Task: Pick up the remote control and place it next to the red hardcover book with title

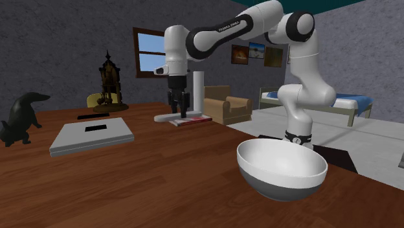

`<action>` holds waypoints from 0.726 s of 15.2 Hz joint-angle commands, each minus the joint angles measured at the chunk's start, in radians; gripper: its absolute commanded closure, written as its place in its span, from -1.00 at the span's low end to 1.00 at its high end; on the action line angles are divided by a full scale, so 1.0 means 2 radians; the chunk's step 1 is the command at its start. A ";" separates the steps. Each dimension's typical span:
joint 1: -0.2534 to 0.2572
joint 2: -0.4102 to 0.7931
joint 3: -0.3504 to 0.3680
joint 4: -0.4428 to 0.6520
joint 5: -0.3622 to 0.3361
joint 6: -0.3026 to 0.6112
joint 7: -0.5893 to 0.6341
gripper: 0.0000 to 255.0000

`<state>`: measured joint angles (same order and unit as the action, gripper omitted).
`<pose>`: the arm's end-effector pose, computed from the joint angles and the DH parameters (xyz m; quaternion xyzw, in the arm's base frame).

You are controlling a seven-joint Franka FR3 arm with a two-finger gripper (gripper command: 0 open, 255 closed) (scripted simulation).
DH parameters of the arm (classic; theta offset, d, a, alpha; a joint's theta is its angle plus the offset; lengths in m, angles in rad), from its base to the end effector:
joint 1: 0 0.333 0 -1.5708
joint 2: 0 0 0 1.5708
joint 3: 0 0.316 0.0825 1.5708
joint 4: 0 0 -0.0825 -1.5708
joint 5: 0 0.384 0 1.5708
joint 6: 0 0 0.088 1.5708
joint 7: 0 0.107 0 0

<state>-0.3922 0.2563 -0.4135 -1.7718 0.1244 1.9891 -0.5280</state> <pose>0.4491 -0.4322 0.4240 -0.9873 0.1583 0.0027 0.0092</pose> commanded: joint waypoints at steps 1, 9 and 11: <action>-0.015 0.005 -0.007 0.005 0.004 -0.002 -0.024 1.00; -0.073 0.032 -0.030 0.032 0.021 -0.008 -0.108 1.00; -0.073 0.037 -0.029 0.024 0.024 0.004 -0.109 1.00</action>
<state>-0.5380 0.3293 -0.4721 -1.7122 0.1704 1.9843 -0.7426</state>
